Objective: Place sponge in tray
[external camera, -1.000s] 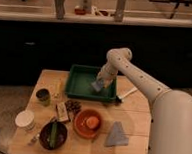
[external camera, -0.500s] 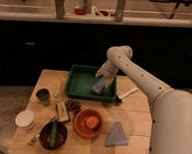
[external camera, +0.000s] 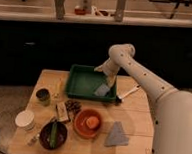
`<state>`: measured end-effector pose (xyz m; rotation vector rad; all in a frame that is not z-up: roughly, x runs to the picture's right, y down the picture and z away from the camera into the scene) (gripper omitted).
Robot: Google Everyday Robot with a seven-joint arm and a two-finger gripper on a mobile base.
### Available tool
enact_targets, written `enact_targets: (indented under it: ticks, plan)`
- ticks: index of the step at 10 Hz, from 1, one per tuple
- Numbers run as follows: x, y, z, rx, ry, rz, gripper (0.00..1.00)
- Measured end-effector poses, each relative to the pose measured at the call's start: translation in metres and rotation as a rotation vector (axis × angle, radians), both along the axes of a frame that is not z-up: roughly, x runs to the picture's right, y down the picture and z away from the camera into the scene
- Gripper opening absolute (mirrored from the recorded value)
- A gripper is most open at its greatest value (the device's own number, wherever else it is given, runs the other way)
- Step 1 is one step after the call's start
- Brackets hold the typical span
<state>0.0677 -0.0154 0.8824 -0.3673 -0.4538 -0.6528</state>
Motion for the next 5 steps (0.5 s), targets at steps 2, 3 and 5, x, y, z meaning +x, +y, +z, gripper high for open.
enact_targets:
  ticks: [2,3,5]
  plan:
    - [0.0022,-0.0029,-0.0028,-0.001,-0.001,0.003,0.80]
    - [0.0035,-0.0034,-0.0034,-0.004,0.000,0.004,0.80]
    - [0.0068,-0.0049,-0.0049,-0.009,0.005,0.009,0.80]
